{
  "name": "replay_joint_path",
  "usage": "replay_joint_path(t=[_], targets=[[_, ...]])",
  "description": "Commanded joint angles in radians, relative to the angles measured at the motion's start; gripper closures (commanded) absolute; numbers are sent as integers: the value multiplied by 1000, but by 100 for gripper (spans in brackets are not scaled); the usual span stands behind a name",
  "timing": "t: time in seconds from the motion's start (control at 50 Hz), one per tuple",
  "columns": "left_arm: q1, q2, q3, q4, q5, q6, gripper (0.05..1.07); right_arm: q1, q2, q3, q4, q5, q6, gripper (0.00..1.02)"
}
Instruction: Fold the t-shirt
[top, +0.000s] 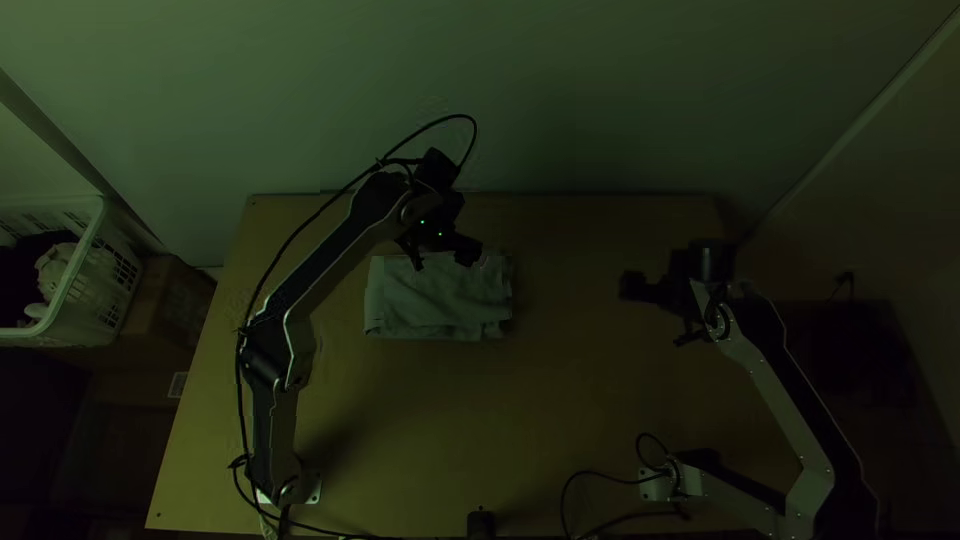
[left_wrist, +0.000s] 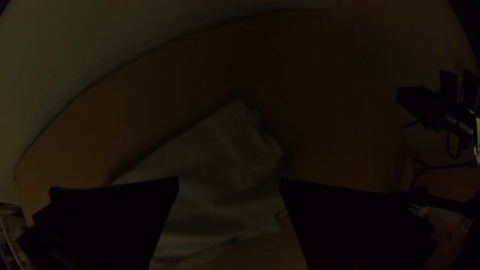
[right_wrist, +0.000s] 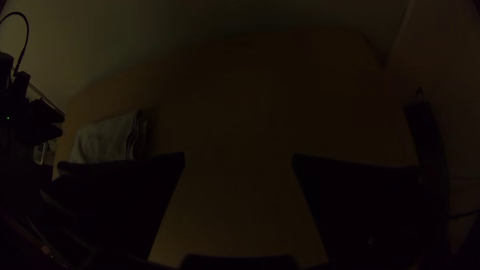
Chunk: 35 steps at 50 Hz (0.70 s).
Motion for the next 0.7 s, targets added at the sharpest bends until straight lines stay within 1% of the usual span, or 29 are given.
replay_joint_path(t=[0.0, 0.12, 0.3, 0.42, 0.54, 0.68], targets=[[58, -93, -27, 1, 1, 20, 10, -13, -28, 38, 30, 9, -39, 4], [138, -159, -41, 4, 2, 35, 10, -24, -43, 69, 44, 10, -90, 4], [258, -287, -113, 34, 4, 63, 10, -45, -79, 104, 110, 10, -154, 4], [335, -387, -202, 86, 4, 80, 10, -65, -116, 129, 162, 9, -163, 4], [405, -511, -345, 189, 4, 94, 10, -71, -168, 132, 240, 10, -168, 4], [467, -649, -515, 314, 2, 104, 10, -81, -217, 160, 259, 9, -166, 4]])
